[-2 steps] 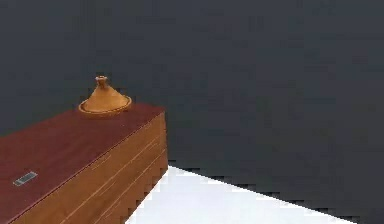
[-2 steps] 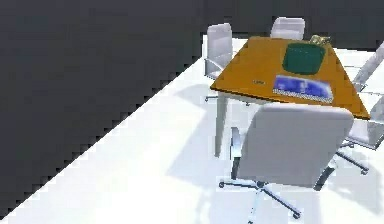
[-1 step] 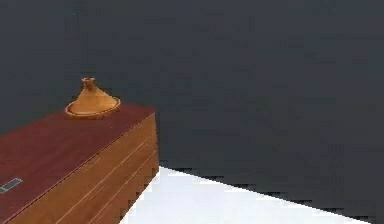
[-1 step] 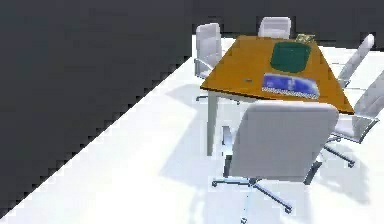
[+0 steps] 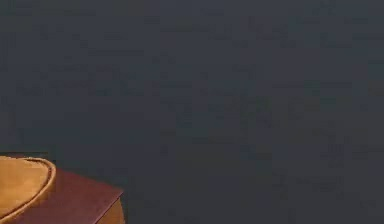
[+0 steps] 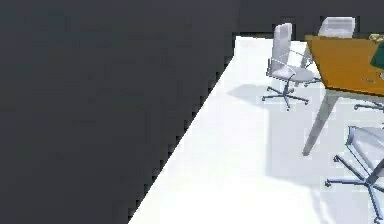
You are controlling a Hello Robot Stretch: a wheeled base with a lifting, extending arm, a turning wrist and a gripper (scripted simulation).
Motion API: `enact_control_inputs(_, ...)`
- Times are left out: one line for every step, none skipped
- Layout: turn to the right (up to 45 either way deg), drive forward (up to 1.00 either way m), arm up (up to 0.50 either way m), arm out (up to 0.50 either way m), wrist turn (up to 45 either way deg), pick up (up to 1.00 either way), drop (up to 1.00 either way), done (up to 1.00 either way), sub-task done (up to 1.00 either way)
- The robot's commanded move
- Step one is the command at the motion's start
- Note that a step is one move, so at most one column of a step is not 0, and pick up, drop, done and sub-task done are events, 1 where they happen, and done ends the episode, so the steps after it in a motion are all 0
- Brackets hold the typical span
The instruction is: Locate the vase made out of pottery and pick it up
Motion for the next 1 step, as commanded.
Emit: enact_control_inputs(-45.0,0.00,0.00,0.00,0.0,0.00,0.00,0.00,0.00)
